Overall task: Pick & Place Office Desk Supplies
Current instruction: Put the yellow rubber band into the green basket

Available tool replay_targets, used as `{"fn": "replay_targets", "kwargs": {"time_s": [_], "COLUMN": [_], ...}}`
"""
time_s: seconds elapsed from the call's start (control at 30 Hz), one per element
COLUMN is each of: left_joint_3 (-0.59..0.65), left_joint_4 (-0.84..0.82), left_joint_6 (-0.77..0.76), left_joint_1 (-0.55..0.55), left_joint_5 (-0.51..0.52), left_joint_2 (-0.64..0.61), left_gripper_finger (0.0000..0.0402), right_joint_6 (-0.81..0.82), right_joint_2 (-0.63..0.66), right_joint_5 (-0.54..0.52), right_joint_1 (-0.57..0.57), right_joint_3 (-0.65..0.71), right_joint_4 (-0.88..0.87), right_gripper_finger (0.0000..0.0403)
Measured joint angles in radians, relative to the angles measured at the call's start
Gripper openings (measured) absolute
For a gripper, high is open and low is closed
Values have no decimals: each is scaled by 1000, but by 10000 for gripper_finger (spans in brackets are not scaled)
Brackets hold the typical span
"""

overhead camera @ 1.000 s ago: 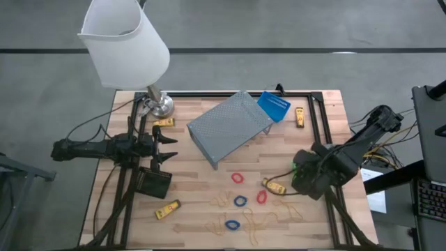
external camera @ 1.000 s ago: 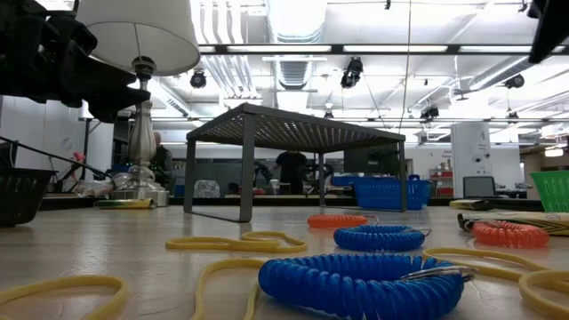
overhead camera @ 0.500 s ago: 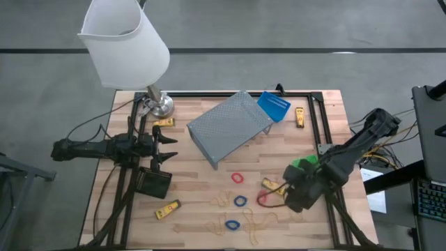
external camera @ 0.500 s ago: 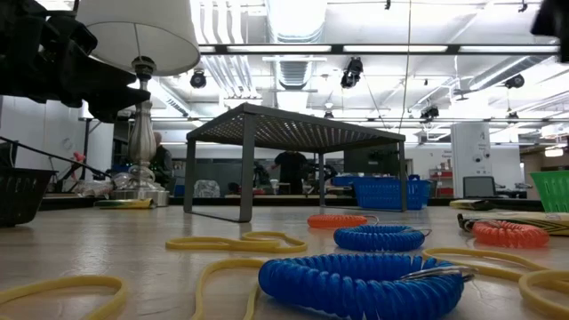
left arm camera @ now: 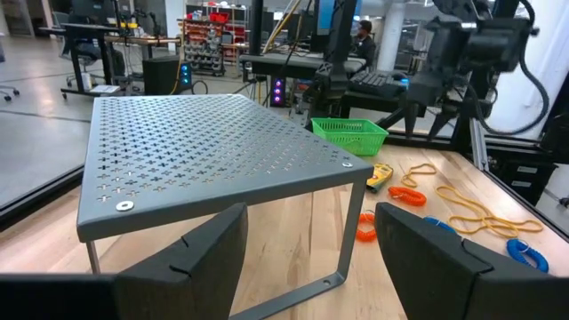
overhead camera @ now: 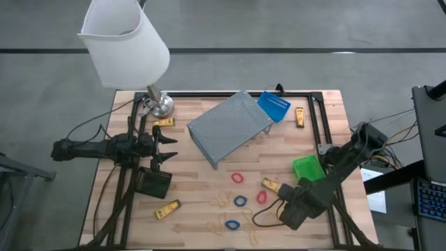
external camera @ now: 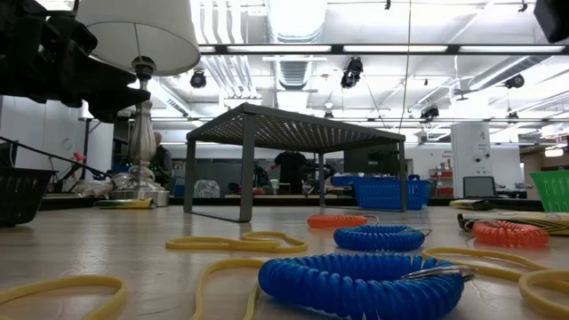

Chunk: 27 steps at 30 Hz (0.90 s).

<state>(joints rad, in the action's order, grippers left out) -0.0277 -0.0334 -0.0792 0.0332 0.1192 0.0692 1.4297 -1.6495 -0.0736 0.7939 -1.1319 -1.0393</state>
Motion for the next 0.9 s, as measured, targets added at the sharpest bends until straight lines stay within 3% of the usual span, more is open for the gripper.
{"fn": "replay_targets", "kwargs": {"time_s": [0.4,0.9], "left_joint_3": [0,0], "left_joint_4": [0,0], "left_joint_6": [0,0], "left_joint_1": [0,0], "left_joint_5": [0,0], "left_joint_2": [0,0], "left_gripper_finger": [253,253], "right_joint_6": [-26,-79], "right_joint_2": [-130,-141], "right_joint_5": [-41,-66], "right_joint_1": [20,20], "right_joint_3": [-27,34], "right_joint_4": [22,97], "right_gripper_finger": [169,164]}}
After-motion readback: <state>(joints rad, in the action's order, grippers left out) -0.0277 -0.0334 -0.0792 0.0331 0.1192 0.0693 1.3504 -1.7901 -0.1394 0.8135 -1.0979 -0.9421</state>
